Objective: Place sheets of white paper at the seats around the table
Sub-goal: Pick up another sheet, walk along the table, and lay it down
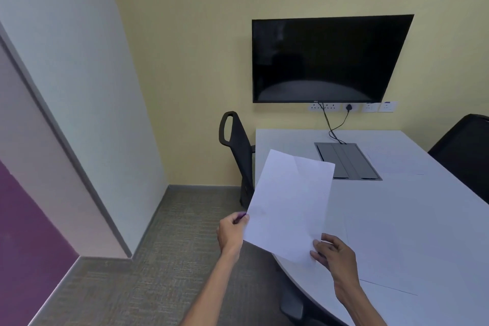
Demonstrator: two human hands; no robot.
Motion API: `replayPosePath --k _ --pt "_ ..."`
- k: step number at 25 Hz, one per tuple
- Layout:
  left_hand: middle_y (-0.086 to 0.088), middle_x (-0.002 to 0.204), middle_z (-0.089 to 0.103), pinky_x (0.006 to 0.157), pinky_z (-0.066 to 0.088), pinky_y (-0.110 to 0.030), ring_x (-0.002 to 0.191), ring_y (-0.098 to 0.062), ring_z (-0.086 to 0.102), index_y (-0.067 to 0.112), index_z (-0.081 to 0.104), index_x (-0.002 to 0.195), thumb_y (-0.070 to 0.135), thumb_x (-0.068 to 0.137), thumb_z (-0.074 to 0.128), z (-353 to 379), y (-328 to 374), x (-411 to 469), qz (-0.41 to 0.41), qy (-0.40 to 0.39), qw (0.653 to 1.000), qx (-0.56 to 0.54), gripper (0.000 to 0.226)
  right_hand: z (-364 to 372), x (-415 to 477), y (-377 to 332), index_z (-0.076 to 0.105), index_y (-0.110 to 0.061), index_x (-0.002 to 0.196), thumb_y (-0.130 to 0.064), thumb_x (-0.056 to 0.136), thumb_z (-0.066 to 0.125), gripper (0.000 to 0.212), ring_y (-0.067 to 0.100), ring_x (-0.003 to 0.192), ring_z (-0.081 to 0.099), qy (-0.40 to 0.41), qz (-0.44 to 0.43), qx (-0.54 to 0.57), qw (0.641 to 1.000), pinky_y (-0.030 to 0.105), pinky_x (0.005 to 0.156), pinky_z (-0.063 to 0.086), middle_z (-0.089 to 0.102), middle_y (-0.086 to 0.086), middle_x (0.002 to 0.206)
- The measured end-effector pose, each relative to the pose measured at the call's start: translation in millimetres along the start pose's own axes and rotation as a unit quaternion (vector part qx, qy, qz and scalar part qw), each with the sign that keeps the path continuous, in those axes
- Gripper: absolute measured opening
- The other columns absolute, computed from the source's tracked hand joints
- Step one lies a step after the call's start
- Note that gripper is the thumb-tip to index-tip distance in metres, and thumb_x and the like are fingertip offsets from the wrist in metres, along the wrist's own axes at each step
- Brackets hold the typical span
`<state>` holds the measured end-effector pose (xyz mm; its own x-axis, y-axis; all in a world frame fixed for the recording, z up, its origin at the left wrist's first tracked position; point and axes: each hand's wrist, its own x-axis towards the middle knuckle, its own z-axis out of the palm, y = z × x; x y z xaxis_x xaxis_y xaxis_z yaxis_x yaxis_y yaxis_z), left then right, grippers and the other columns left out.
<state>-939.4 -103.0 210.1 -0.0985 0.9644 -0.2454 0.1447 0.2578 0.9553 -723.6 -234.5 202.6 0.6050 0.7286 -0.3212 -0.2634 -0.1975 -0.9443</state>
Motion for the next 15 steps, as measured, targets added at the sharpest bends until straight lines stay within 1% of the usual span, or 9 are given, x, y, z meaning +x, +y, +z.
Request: replayPosePath --k 1,3,5,7,9,10,11,12,15 --pt "0.006 0.082 0.077 0.066 0.061 -0.034 0.078 -0.016 0.072 0.022 0.079 0.093 0.023 0.085 0.073 2.2 1.9 2.8 -0.002 -0.001 1.000 0.005 0.009 1.1 -5.1 -2.2 0.069 -0.019 0.099 -0.008 0.084 0.075 0.020 0.023 0.076 0.079 0.004 0.004 0.004 1.000 0.032 0.080 0.057 0.076 0.009 0.097" --pt "0.009 0.084 0.077 0.063 0.055 -0.026 0.080 -0.013 0.071 0.022 0.079 0.094 0.023 0.085 0.072 1.7 7.8 43.0 -0.006 -0.034 0.999 0.022 0.011 27.0 14.0 1.6 0.069 -0.016 0.104 -0.008 0.084 0.075 0.023 0.023 0.076 0.079 0.027 0.006 0.008 1.000 0.033 0.082 0.058 0.076 0.010 0.098" --pt "0.008 0.086 0.076 0.064 0.053 -0.022 0.084 -0.012 0.071 0.020 0.079 0.097 0.020 0.086 0.072 3.8 16.0 95.0 -0.001 -0.076 0.996 0.048 0.013 59.4 37.6 3.7 0.069 -0.013 0.106 -0.008 0.084 0.075 0.024 0.025 0.075 0.079 0.065 0.004 0.016 0.998 0.039 0.090 0.058 0.076 0.011 0.101" --pt "0.008 0.088 0.075 0.064 0.052 -0.019 0.082 -0.009 0.069 0.017 0.079 0.098 0.019 0.086 0.073 6.0 27.0 120.5 0.012 -0.103 0.992 0.070 0.014 76.5 43.0 3.8 0.069 -0.013 0.107 -0.013 0.086 0.073 0.021 0.025 0.076 0.078 0.079 0.014 0.018 0.997 0.045 0.099 0.055 0.074 0.009 0.106" --pt "0.007 0.088 0.075 0.062 0.049 -0.016 0.079 -0.005 0.066 0.016 0.079 0.099 0.018 0.086 0.074 6.8 38.4 167.0 0.028 -0.133 0.986 0.099 0.014 108.0 68.4 6.5 0.068 -0.013 0.109 -0.017 0.088 0.072 0.021 0.026 0.078 0.078 0.120 0.018 0.033 0.992 0.047 0.101 0.054 0.072 0.006 0.108" --pt "0.006 0.089 0.075 0.062 0.048 -0.015 0.078 -0.005 0.066 0.015 0.080 0.099 0.017 0.086 0.074 10.6 42.1 195.4 0.032 -0.143 0.983 0.113 0.014 124.8 80.6 7.9 0.068 -0.014 0.109 -0.017 0.089 0.071 0.020 0.026 0.079 0.077 0.141 0.021 0.039 0.989 0.046 0.100 0.054 0.072 0.004 0.109" --pt "0.005 0.090 0.076 0.062 0.048 -0.015 0.079 -0.006 0.066 0.015 0.080 0.099 0.017 0.086 0.074 9.1 46.0 198.9 0.042 -0.140 0.983 0.113 0.014 131.1 77.6 4.0 0.069 -0.014 0.109 -0.018 0.090 0.071 0.019 0.025 0.079 0.077 0.138 0.022 0.045 0.989 0.045 0.099 0.055 0.072 0.003 0.108" --pt "0.003 0.092 0.076 0.064 0.049 -0.017 0.081 -0.009 0.067 0.014 0.079 0.100 0.017 0.086 0.074 9.5 49.9 213.1 0.046 -0.148 0.981 0.116 0.015 143.2 83.6 5.4 0.070 -0.015 0.107 -0.017 0.090 0.070 0.017 0.024 0.078 0.077 0.139 0.019 0.049 0.989 0.043 0.096 0.057 0.072 0.002 0.108" --pt "-0.001 0.100 0.075 0.073 0.054 -0.025 0.090 -0.016 0.068 0.014 0.077 0.105 0.017 0.088 0.072 25.5 55.1 266.0 0.053 -0.171 0.973 0.143 0.018 176.2 116.1 9.3 0.072 -0.013 0.102 -0.014 0.090 0.070 0.013 0.023 0.076 0.077 0.189 0.023 0.061 0.980 0.035 0.083 0.061 0.074 0.003 0.105"
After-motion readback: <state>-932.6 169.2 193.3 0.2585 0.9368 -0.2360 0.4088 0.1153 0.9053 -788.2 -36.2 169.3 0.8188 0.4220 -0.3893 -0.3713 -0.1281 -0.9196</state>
